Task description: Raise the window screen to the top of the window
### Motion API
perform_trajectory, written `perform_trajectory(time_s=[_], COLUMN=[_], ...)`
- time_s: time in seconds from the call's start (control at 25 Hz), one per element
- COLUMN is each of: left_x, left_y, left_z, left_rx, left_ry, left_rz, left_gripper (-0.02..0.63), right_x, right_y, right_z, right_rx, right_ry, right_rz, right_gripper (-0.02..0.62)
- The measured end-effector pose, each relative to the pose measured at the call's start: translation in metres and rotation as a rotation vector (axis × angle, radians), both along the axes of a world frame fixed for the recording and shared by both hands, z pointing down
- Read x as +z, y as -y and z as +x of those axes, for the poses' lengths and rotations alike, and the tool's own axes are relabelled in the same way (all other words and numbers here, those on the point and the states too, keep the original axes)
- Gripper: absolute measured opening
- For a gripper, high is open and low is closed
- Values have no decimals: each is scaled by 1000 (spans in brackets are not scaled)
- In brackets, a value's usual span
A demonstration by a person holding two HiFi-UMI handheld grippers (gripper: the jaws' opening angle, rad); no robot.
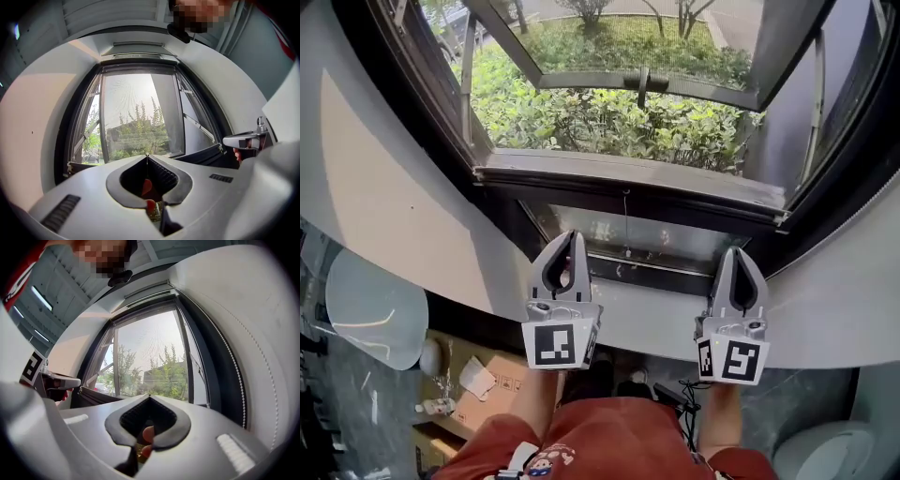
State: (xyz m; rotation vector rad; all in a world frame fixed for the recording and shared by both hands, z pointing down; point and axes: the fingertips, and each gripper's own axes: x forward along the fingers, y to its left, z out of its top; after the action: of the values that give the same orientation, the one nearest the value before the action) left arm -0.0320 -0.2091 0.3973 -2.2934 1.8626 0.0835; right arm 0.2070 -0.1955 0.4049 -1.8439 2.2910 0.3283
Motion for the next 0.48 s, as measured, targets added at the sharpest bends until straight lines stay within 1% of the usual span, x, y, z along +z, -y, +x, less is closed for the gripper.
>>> perform_trajectory(time_s=[0.28, 0.48], left_x=[-5, -8], left_y=[36, 57], left_z=[-10, -23], left_rx=[59, 109], left_ry=[-12, -17], left_rz=[17, 23], left_gripper=[6, 6], right_x=[-10, -17], right_y=[25, 37], right_z=[-12, -25], right_rx=[54, 107], right_ry=[-52, -61], right_rz=[-1, 7], right_gripper=[9, 9])
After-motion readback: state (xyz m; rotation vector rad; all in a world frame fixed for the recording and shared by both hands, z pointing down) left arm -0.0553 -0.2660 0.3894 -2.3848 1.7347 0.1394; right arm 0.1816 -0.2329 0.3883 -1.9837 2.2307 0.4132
